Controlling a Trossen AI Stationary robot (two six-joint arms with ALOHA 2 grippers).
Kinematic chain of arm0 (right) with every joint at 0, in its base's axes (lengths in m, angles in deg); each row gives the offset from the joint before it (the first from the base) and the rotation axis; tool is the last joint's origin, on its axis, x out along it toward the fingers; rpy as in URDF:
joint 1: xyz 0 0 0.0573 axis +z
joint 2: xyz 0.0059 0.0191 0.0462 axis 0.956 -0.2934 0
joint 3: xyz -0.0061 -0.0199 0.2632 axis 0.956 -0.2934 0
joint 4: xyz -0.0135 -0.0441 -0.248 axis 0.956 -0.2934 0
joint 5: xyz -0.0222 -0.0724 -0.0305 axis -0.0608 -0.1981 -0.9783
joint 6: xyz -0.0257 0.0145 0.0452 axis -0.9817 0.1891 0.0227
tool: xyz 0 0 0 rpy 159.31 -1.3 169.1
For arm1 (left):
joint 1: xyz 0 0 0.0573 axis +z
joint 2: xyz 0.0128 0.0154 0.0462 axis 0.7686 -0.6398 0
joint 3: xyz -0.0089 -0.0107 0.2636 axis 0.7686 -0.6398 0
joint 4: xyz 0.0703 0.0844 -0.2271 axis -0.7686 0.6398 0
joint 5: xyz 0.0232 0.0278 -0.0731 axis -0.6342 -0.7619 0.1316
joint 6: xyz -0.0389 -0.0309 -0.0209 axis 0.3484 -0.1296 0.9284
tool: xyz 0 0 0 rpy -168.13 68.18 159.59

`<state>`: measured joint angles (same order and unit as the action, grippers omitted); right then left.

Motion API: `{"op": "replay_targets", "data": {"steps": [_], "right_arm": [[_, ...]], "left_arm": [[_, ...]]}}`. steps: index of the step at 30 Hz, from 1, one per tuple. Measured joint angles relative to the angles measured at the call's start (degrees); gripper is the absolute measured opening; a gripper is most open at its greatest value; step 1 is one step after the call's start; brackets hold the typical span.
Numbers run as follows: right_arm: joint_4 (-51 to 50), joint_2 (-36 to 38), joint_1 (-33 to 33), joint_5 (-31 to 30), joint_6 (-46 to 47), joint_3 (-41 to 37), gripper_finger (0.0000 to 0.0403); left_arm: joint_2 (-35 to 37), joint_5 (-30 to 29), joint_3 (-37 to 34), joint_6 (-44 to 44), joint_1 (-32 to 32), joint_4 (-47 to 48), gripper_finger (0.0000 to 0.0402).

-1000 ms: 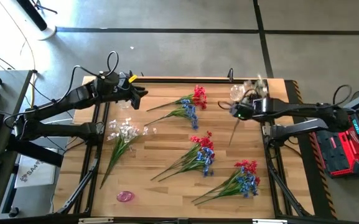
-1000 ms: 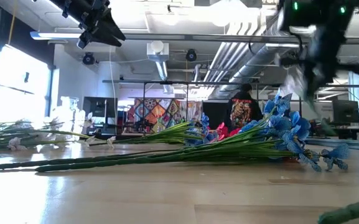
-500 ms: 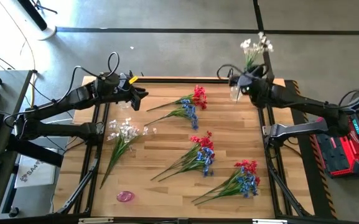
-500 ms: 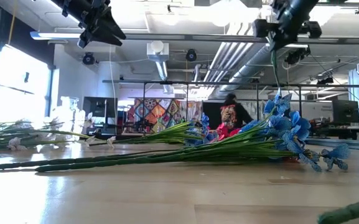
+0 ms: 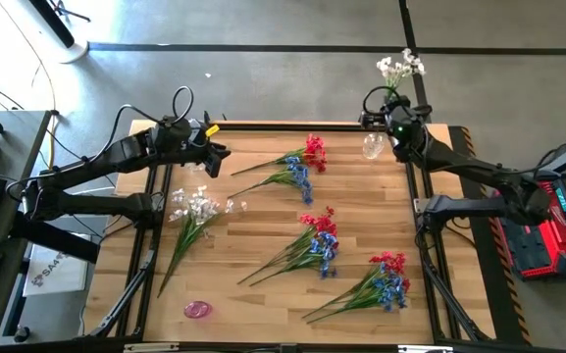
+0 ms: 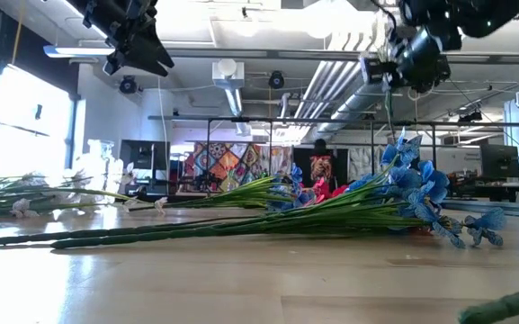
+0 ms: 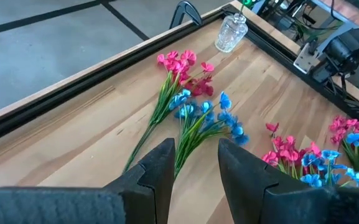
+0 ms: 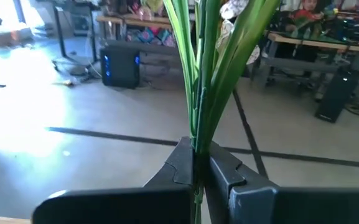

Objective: Sort flowers into vase by color
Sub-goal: Put the right white flowers into the right transparent vase

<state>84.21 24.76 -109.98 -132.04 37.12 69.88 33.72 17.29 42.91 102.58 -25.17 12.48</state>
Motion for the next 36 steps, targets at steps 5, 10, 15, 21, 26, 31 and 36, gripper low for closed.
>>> {"op": "replay_targets", "data": {"steps": [5,10,15,21,26,31,36], "right_arm": [[0.1,0.0,-0.7,0.4,2.0,-2.8,0.0001],[-2.5,-0.5,-1.4,2.4,7.2,-4.9,0.0013],[-5.0,-0.5,-1.3,6.8,10.1,-5.6,0.0071],[-20.0,1.9,-1.4,6.8,19.1,-0.2,0.0167],[-40.3,2.6,-3.6,11.3,25.1,10.9,0.0223],[-43.7,1.6,-7.2,19.4,22.2,14.9,0.0248],[-47.8,-1.3,-12.9,33.9,24.6,14.5,0.0252]], "left_arm": [[0.0,-0.9,0.0,0.5,0.0,0.0,0.0112],[0.0,-2.9,0.0,0.5,0.0,-0.1,0.0112],[0.0,-3.5,0.0,0.5,0.0,-0.2,0.0112],[0.0,-2.9,0.0,2.9,0.0,0.6,0.0113],[0.5,-1.3,0.0,4.0,-0.1,1.9,0.0113],[0.5,-1.4,0.0,4.0,-0.1,2.3,0.0113],[0.4,-0.3,0.0,5.7,-0.1,2.3,0.0113]]}}
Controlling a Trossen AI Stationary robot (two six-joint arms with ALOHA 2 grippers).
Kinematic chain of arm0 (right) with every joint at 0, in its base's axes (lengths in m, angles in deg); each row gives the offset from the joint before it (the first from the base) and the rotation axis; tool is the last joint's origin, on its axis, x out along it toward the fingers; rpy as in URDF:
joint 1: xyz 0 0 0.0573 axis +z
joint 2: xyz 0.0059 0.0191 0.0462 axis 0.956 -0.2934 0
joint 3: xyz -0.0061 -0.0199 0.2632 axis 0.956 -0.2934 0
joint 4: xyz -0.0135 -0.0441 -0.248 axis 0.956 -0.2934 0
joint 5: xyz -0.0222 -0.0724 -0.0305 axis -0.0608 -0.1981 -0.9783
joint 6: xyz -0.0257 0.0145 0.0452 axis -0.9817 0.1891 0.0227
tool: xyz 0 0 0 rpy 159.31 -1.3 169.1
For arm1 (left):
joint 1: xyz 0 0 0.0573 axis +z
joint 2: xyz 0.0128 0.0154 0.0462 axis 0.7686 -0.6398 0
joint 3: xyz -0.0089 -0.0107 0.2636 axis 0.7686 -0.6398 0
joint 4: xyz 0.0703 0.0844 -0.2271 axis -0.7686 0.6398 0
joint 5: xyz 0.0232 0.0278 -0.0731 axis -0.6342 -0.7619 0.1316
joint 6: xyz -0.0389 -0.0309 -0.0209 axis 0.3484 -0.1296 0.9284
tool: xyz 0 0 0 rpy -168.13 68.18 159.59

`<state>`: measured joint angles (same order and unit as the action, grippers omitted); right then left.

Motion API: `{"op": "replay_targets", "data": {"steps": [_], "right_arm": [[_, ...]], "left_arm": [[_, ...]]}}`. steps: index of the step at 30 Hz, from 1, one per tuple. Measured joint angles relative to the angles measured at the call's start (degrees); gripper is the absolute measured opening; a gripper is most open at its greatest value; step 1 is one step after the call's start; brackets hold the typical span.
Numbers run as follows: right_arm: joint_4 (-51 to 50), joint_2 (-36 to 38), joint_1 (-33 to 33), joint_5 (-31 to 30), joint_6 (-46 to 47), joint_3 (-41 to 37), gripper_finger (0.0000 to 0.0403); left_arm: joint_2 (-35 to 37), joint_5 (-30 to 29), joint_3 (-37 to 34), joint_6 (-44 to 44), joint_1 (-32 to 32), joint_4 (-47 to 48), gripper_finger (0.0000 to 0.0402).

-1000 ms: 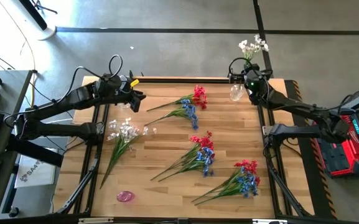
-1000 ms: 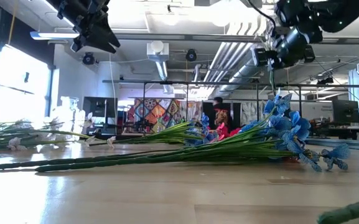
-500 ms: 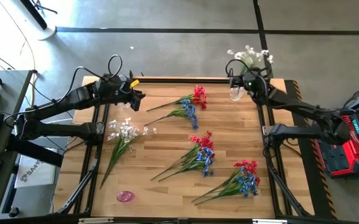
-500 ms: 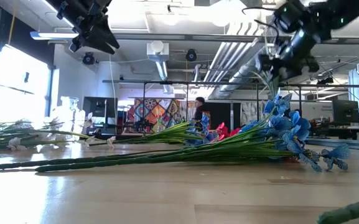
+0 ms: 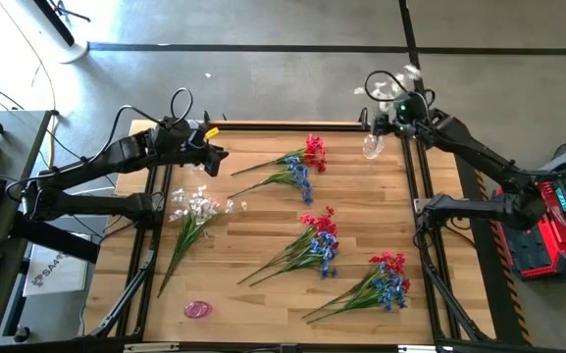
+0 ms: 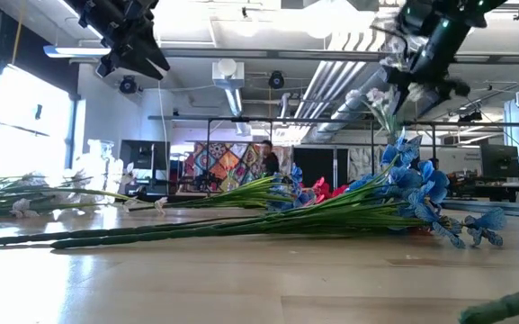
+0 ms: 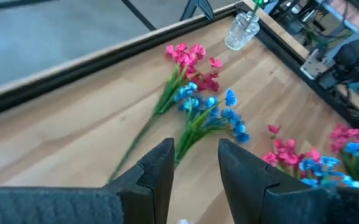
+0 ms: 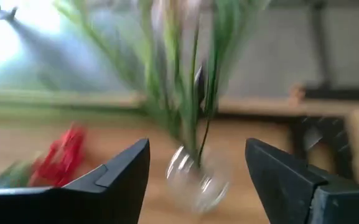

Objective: Sort flowers into vase by color
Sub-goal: Put the right white flowers into the right transparent vase

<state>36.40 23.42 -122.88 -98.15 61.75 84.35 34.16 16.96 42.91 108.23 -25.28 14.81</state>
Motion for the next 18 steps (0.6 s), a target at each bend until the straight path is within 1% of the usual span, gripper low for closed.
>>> {"op": "replay_targets", "data": {"steps": [1,3,5,9,11,13,16,18], "right_arm": [[-1.1,-0.2,-0.8,3.6,0.7,0.0,0.0252],[-2.7,-0.2,-1.7,7.4,1.8,0.2,0.0252],[-6.9,-0.2,-2.3,8.9,1.9,2.1,0.0252],[-16.9,-0.1,-2.4,9.1,0.9,7.7,0.0252],[-20.3,-0.1,-1.4,9.6,0.5,9.9,0.0252],[-21.6,0.0,0.2,11.3,0.4,11.0,0.0252],[-21.5,-0.1,3.7,15.1,0.4,10.6,0.0252],[-20.6,-0.1,6.7,16.7,1.1,9.3,0.0252]], "left_arm": [[0.0,0.6,0.0,0.9,0.0,0.1,0.0113],[0.0,1.7,0.0,1.4,-0.1,0.5,0.0113],[0.0,1.9,0.0,1.6,-0.6,0.9,0.0113],[0.0,1.9,0.0,2.7,-2.6,2.8,0.0113],[0.0,1.4,0.0,2.9,-4.0,4.8,0.0113],[-0.2,0.5,0.0,3.7,-5.7,7.4,0.0113],[-0.3,-0.7,0.0,5.4,-8.4,11.3,0.0113],[-0.3,-1.3,0.0,6.9,-10.3,13.3,0.0113]]}}
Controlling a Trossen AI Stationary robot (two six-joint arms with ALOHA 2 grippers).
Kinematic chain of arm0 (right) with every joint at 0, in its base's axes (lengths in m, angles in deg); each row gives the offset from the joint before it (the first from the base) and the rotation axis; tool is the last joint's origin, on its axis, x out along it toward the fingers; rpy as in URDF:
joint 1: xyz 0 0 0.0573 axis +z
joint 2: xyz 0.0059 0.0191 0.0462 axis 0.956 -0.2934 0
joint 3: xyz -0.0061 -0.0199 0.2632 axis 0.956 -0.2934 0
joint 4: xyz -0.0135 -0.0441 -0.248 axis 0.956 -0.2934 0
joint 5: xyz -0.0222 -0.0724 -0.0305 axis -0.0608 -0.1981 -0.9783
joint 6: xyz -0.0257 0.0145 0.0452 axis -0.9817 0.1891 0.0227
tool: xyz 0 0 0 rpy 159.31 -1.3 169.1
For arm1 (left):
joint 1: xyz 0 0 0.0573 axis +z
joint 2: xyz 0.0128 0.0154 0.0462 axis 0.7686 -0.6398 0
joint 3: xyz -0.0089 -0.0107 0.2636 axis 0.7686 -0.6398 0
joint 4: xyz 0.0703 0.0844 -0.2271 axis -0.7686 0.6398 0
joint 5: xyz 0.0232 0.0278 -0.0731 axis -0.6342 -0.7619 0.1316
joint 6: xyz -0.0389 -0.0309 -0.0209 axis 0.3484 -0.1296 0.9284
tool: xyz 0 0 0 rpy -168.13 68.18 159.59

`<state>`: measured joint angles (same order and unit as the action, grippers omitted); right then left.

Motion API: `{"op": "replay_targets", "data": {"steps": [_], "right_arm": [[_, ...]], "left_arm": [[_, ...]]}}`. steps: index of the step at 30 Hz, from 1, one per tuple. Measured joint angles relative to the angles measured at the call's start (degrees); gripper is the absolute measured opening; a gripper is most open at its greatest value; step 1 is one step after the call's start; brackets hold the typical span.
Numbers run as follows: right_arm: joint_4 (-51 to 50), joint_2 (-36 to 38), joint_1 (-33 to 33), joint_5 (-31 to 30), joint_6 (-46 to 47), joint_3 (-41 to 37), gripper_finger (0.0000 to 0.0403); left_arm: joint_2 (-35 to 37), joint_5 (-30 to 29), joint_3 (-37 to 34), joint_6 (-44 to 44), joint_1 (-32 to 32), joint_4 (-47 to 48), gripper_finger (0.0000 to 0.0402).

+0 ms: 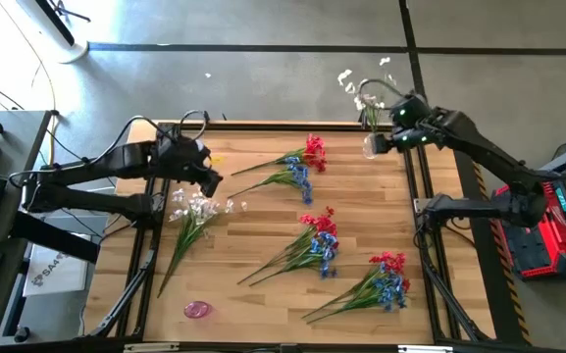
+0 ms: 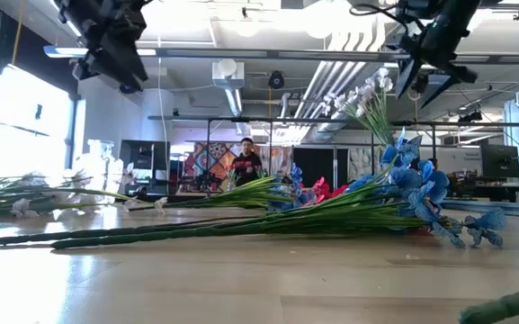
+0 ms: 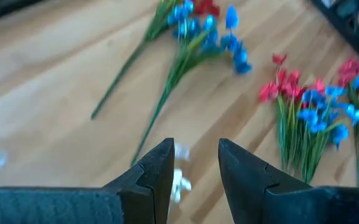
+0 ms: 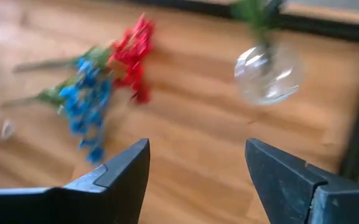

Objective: Sort flowers into vase by color
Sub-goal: Put the right white flowers into the right transparent vase

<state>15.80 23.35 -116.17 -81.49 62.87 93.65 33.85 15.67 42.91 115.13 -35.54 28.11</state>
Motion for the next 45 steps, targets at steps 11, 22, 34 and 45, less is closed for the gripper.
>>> {"op": "replay_targets", "data": {"steps": [11,22,34,45], "right_arm": [[12.2,-0.1,17.3,-0.2,11.0,-9.2,0.0252],[16.6,-0.1,25.6,-2.3,15.1,-14.4,0.0252],[20.2,-0.1,28.0,-4.0,15.8,-15.1,0.0252],[20.0,-0.1,29.5,-1.6,14.7,-15.1,0.0252]], "left_arm": [[0.0,5.1,-8.9,21.3,-9.6,7.9,0.0113],[-1.7,10.6,-13.2,47.2,-30.5,11.4,0.0112],[-10.1,13.1,-21.1,62.3,-41.5,3.4,0.0113],[-17.3,15.7,-21.1,66.5,-41.9,2.0,0.0113]]}}
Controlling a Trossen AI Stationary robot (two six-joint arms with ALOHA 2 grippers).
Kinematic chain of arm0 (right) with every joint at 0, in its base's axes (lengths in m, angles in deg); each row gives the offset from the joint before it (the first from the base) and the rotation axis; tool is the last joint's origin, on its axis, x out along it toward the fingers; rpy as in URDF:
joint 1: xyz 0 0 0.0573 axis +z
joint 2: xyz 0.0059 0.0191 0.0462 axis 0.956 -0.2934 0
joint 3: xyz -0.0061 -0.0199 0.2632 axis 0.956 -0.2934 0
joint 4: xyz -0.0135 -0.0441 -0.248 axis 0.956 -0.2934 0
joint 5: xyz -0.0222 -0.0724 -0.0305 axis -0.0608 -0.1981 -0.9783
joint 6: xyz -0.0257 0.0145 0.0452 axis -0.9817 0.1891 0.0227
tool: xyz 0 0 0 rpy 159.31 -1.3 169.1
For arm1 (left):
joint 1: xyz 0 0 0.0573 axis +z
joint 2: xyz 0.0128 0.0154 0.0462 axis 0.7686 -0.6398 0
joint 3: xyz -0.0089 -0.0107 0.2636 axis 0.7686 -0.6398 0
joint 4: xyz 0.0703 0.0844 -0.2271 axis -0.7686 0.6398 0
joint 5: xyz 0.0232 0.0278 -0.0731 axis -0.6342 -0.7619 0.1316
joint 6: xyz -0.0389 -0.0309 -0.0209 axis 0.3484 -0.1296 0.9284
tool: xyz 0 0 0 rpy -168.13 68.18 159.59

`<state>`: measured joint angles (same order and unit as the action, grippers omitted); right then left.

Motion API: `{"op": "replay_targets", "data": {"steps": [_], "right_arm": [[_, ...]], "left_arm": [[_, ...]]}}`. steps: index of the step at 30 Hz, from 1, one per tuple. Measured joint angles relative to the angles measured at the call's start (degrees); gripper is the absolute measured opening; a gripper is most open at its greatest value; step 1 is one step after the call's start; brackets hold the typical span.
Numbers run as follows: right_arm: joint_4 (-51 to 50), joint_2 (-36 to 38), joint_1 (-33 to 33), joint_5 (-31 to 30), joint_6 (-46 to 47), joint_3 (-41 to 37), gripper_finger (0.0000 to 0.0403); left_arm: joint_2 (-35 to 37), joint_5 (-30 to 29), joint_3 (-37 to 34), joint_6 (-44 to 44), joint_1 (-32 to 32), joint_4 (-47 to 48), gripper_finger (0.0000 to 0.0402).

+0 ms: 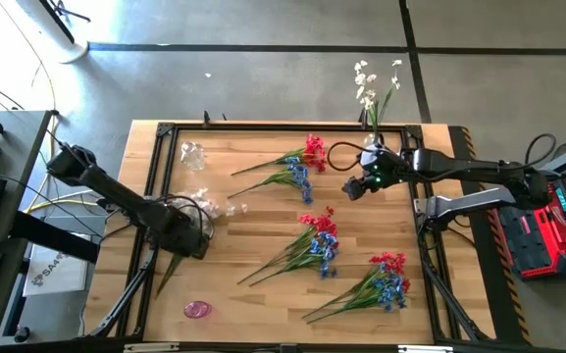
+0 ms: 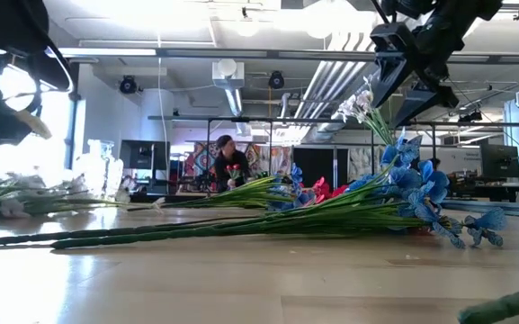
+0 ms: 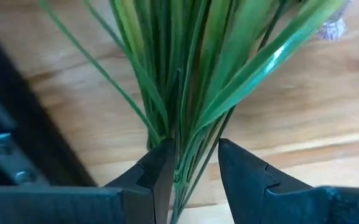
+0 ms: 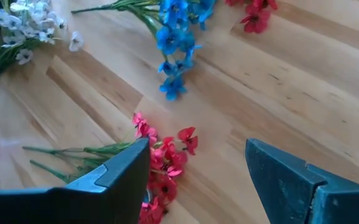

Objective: Sort flowers into vase by color
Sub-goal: Put the right white flowers into the right transparent vase

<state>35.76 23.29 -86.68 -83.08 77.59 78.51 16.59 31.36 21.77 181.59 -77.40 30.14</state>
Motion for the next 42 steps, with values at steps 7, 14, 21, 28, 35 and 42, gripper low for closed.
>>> {"op": "replay_targets", "data": {"steps": [7,14,21,28,35,42], "right_arm": [[-0.3,0.0,2.2,-0.7,1.2,0.0,0.0252],[-0.2,0.0,4.8,-1.6,2.7,0.0,0.0252],[2.4,0.0,6.0,6.1,-0.1,0.0,0.0252],[10.2,0.0,6.0,9.5,-0.5,0.0,0.0252],[20.9,0.0,6.4,10.5,-3.1,0.0,0.0252],[40.3,-0.5,6.4,14.4,-7.8,0.1,0.0252]], "left_arm": [[-5.5,-0.6,0.3,-3.7,0.0,-3.6,0.0090],[-8.0,-0.4,3.1,-6.8,0.9,-4.9,0.0008],[-0.7,-3.1,11.8,-9.1,1.7,-3.2,0.0005],[11.8,-23.5,16.9,-9.6,1.7,-3.7,0.0001],[21.8,-47.5,17.6,-26.3,1.9,-13.8,0.0001],[19.9,-43.3,17.6,-49.8,6.9,-29.8,0.0001]]}}
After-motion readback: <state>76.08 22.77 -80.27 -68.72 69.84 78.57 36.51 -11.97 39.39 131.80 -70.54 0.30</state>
